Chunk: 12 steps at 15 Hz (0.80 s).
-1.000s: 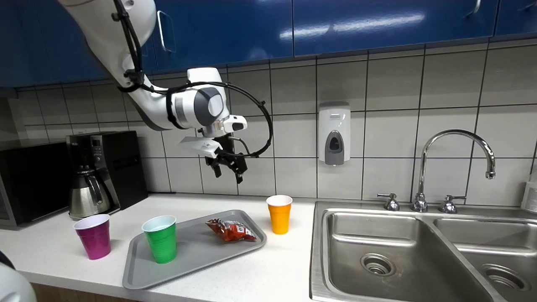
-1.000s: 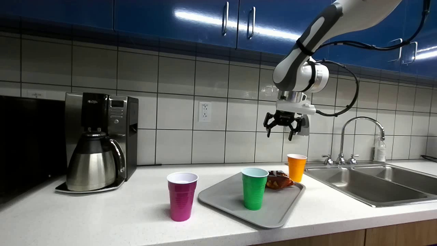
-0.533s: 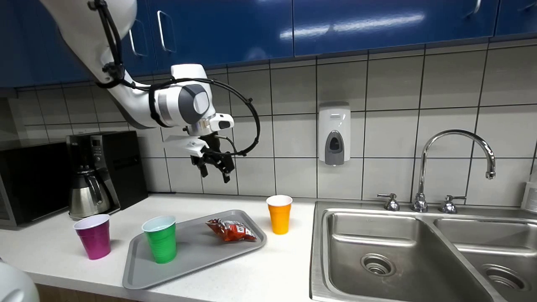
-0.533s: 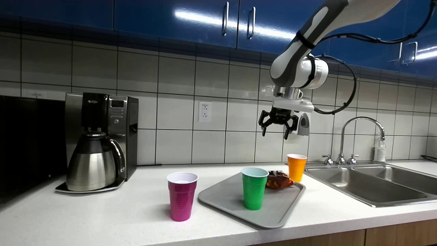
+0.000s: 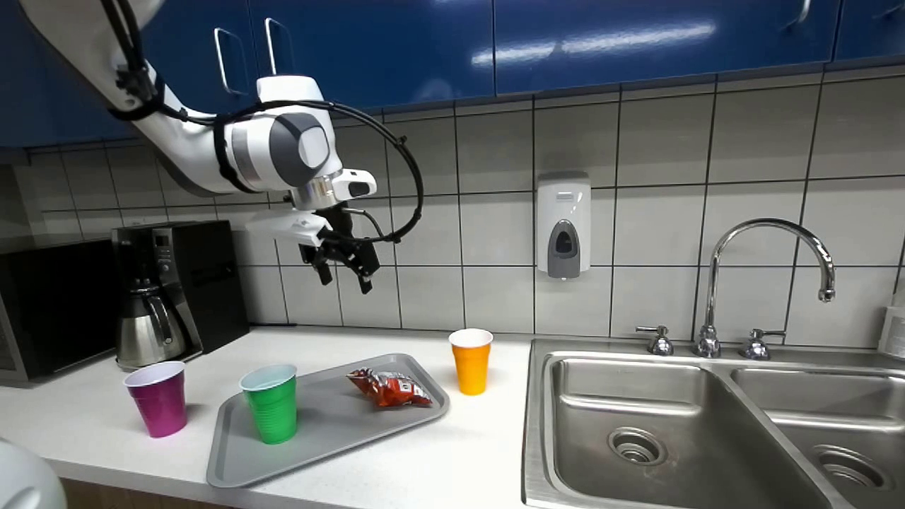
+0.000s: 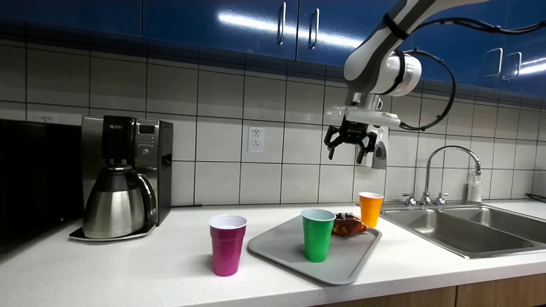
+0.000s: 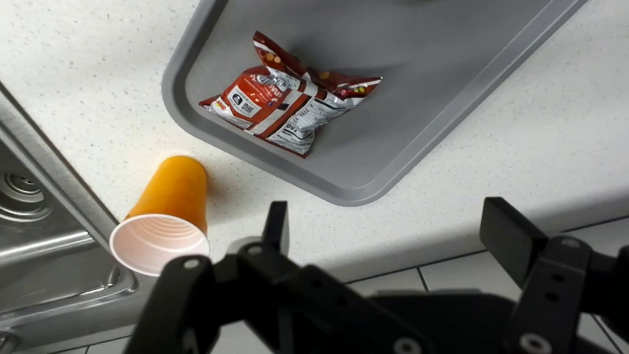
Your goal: Remove the yellow and green cups from the tray
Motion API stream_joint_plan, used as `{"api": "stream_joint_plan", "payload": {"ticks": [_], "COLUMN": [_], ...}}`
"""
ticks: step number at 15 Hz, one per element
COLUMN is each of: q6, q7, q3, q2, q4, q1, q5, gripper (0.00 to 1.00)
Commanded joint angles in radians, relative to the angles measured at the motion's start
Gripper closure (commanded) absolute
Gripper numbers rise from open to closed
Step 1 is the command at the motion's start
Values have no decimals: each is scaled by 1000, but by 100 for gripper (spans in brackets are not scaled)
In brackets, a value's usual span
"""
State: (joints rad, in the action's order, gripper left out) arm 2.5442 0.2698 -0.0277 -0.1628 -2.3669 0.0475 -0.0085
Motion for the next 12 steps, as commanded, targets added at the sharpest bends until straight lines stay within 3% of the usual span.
{"api": "stream_joint_plan", "payload": {"ticks": [1, 12], "q6": [-59, -81], "q7": [-41, 64], "q3": [-14, -105], "q2": [-78, -93], "q4": [-52, -83], "q1": [0, 9], "q5": [26, -13], "gripper": [0, 0]}}
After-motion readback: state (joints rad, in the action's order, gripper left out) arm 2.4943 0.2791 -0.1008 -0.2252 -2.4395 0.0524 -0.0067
